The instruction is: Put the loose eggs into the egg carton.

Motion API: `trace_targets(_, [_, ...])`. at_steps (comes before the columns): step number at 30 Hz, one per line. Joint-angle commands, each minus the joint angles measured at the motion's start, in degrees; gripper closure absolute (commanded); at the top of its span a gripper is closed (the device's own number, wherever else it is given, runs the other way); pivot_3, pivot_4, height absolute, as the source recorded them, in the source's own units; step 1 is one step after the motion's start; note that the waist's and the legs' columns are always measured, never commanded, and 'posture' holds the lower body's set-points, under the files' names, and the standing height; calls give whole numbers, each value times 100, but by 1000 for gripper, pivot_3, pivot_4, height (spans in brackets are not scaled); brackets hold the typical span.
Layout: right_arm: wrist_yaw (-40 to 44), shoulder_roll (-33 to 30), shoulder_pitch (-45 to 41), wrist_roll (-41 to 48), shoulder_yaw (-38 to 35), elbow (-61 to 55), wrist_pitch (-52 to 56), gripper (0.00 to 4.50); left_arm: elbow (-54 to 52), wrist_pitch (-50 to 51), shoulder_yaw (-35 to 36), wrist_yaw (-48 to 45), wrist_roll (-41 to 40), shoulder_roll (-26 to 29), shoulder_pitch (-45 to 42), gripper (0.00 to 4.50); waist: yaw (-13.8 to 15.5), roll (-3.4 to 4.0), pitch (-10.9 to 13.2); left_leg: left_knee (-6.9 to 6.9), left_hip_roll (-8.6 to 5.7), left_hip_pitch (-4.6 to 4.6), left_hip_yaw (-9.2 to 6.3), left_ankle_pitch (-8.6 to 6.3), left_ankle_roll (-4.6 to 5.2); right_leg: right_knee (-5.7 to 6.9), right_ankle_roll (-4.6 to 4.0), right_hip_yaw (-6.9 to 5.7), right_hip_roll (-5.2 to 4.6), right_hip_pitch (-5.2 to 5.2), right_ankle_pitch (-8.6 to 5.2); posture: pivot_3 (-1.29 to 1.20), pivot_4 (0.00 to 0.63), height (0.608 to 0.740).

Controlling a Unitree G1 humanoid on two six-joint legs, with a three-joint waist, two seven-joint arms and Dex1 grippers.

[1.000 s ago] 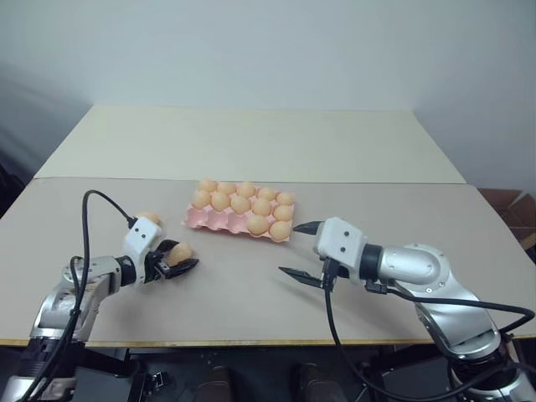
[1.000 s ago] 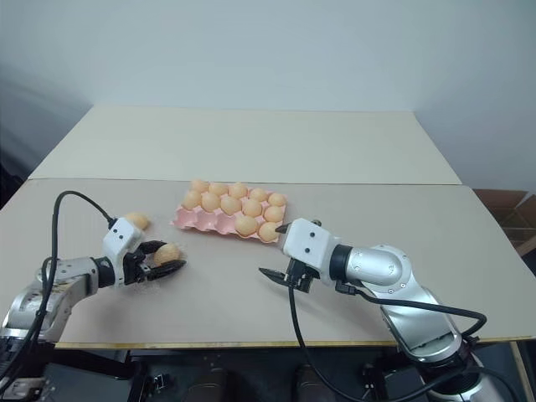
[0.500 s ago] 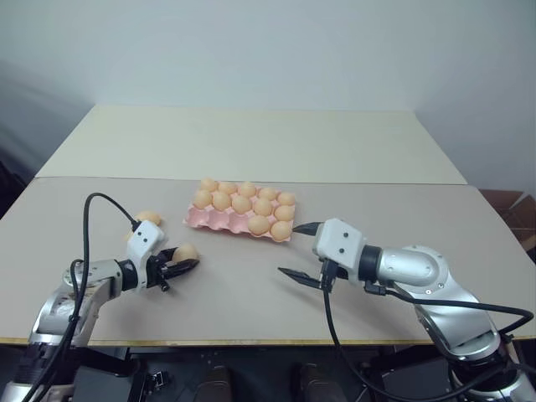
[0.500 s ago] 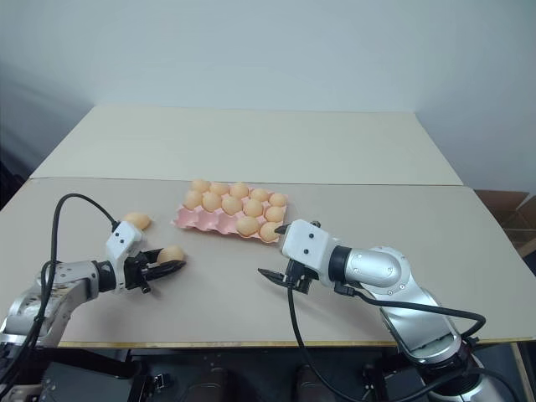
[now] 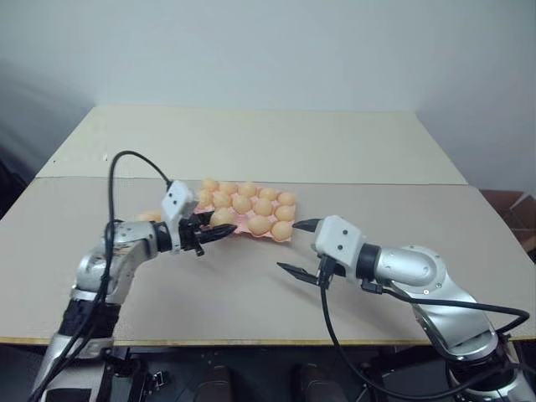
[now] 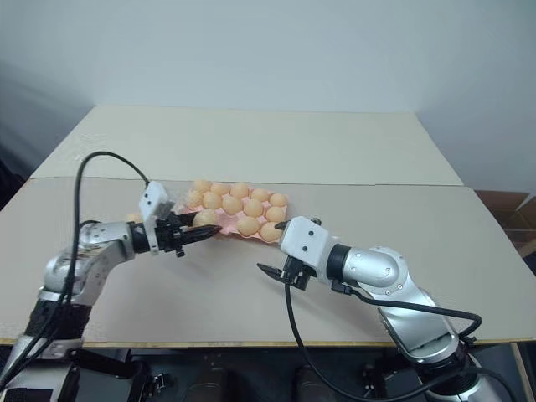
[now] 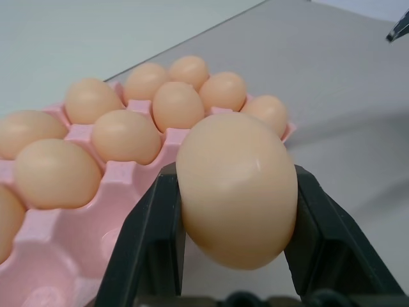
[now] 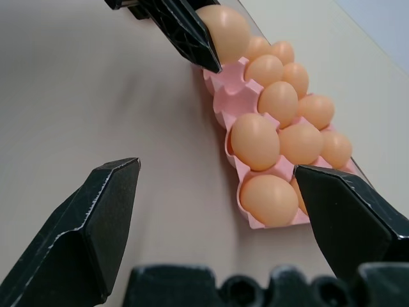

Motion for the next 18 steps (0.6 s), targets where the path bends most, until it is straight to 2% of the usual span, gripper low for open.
trace_targets(1, [-162,-35,47,21,-175,-392,124,0,436,-447,-110,100,292,-177,-362,2543,8,0,0,0,0,0,-1,0,0,0,0,-1,1,0,0,0,150,740])
trace_targets(8, [-309,-78,182,30,-196,-579,284,0,1172,-921,-177,109,561,-498,-767,2543,10,-1,-1,3,-1,-2,0,0,0,-1,2,1,-1,0,1,0,150,740])
trace_targets(11, [-346,-96,179,14,-198,-598,314,0,1360,-987,-226,162,718,-549,-850,1819,5,-1,-1,6,-1,-3,-1,0,0,-1,2,0,-1,1,2,0,150,740])
trace_targets(16, [-362,-105,161,20,-206,-583,320,0,1442,-1132,-129,283,774,-612,-870,157,8,-2,-1,6,0,-3,-2,0,0,-1,3,0,0,1,2,0,150,740])
trace_targets(18, [-354,-119,150,24,-200,-562,287,0,1383,-1146,-112,296,786,-599,-845,60,9,-2,-1,7,-1,-3,-1,0,0,0,4,1,-1,1,2,0,150,740])
